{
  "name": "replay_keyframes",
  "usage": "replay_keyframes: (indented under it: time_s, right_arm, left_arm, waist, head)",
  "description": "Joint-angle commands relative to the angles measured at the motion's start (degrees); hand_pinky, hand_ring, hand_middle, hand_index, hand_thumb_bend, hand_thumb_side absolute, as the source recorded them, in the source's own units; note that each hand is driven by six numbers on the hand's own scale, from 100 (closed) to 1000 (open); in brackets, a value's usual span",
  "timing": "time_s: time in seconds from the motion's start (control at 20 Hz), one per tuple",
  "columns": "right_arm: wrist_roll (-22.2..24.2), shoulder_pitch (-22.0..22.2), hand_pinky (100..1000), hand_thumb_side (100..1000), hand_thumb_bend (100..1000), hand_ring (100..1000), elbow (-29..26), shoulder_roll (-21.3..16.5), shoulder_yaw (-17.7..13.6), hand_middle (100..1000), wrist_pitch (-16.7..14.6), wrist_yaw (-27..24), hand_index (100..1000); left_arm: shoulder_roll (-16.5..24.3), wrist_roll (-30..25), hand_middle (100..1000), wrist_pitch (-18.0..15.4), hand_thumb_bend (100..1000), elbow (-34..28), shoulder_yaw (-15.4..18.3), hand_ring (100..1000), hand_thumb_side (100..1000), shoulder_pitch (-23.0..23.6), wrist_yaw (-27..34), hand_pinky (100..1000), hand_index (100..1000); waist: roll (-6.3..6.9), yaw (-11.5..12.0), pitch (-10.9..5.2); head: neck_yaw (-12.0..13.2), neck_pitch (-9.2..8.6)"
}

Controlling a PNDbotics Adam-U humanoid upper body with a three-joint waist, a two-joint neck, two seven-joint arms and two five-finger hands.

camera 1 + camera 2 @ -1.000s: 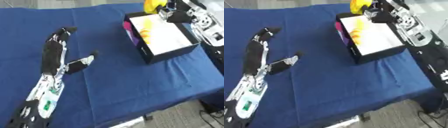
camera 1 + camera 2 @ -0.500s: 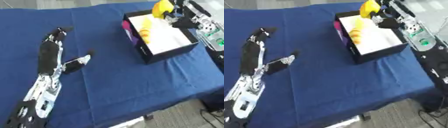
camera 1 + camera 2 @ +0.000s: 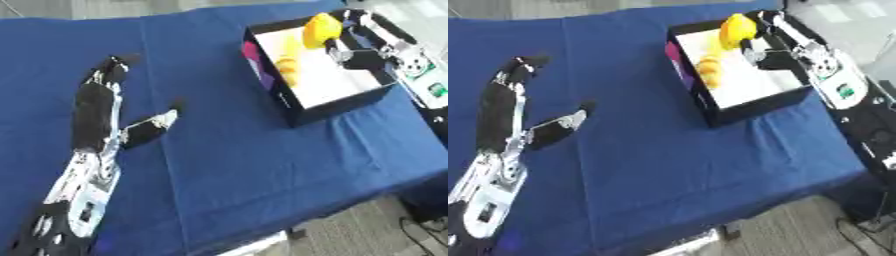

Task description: Pick up the objects with one hand, pass them to the other hand, and then place them into the box on the other side of the table.

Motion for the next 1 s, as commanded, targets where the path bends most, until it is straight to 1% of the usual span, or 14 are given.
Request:
replay_keyframes:
  time_s: [0.05, 0.1, 0.2, 0.3, 0.4, 0.45, 0.5, 0.7, 0.9, 0.95, 1.0]
  right_arm:
    - [1.29, -0.06, 832, 204, 100, 1000, 0.01, -2.6, -0.76, 825, -2.13, 1.99, 1000]
    - [1.76, -0.02, 852, 214, 100, 1000, 0.03, -2.55, -0.85, 856, -2.61, 2.53, 1000]
    - [2.55, 0.04, 872, 221, 100, 1000, -0.12, -2.52, -1.01, 887, -3.46, 3.67, 1000]
    - [3.2, 0.08, 927, 238, 100, 1000, -0.6, -2.57, -1.17, 955, -4.29, 5.03, 1000]
    - [4.16, 0.14, 954, 229, 100, 1000, -1.26, -2.66, -1.39, 981, -5.65, 7.54, 1000]
    - [4.41, 0.17, 958, 213, 146, 1000, -1.45, -2.64, -1.54, 987, -6.27, 8.99, 1000]
    - [4.44, 0.18, 957, 201, 168, 1000, -1.52, -2.56, -1.68, 993, -6.7, 10.33, 1000]
    - [4.07, 0.25, 960, 179, 220, 1000, -1.55, -2.32, -1.71, 1000, -7.6, 13.06, 1000]
    - [3.3, 0.4, 956, 145, 180, 1000, -1.93, -2.24, -1.9, 1000, -7.29, 12.57, 1000]
    - [3.04, 0.37, 952, 111, 100, 1000, -2.1, -2.06, -2.17, 1000, -6.8, 11.78, 1000]
    - [2.69, 0.33, 951, 100, 100, 1000, -2.46, -1.86, -2.49, 1000, -6.01, 10.47, 1000]
  left_arm:
    - [0.29, 0.43, 649, -0.11, 682, -0.47, 0.3, 633, 476, -0.65, -0.36, 753, 810]
    - [0.29, 0.47, 649, -0.13, 683, -0.45, 0.28, 633, 477, -0.62, -0.41, 753, 811]
    - [0.3, 0.54, 649, -0.15, 685, -0.39, 0.28, 633, 478, -0.6, -0.47, 753, 811]
    - [0.33, 0.53, 650, -0.17, 689, -0.32, 0.25, 634, 479, -0.59, -0.54, 752, 812]
    - [0.37, 0.53, 649, -0.17, 690, -0.26, 0.25, 633, 480, -0.59, -0.63, 751, 812]
    - [0.37, 0.55, 649, -0.18, 691, -0.24, 0.24, 633, 480, -0.58, -0.65, 751, 812]
    - [0.37, 0.56, 649, -0.2, 691, -0.2, 0.22, 633, 481, -0.55, -0.66, 751, 813]
    - [0.37, 0.62, 650, -0.25, 695, -0.08, 0.17, 633, 480, -0.51, -0.74, 750, 813]
    - [0.45, 0.59, 650, -0.24, 698, -0.13, 0.15, 634, 478, -0.59, -0.89, 750, 813]
    - [0.46, 0.56, 650, -0.23, 698, -0.11, 0.14, 634, 481, -0.53, -0.93, 750, 813]
    - [0.48, 0.52, 650, -0.2, 696, -0.09, 0.15, 634, 483, -0.48, -0.95, 751, 813]
  waist:
    - [0.58, -0.14, -1.53]
    - [0.58, -0.15, -1.54]
    - [0.6, -0.14, -1.55]
    - [0.63, -0.14, -1.55]
    - [0.65, -0.13, -1.55]
    - [0.65, -0.12, -1.54]
    - [0.65, -0.1, -1.53]
    - [0.62, 0.01, -1.56]
    - [0.55, 0.05, -1.68]
    - [0.54, 0.07, -1.69]
    - [0.52, 0.08, -1.68]
  head:
    - [-0.25, -0.12]
    - [-0.23, -0.12]
    - [-0.28, -0.12]
    - [-0.3, -0.12]
    - [-0.3, -0.12]
    - [-0.32, -0.12]
    - [-0.3, -0.12]
    - [-0.3, -0.12]
    - [-0.3, -0.12]
    - [-0.19, -0.12]
    - [0.06, -0.12]
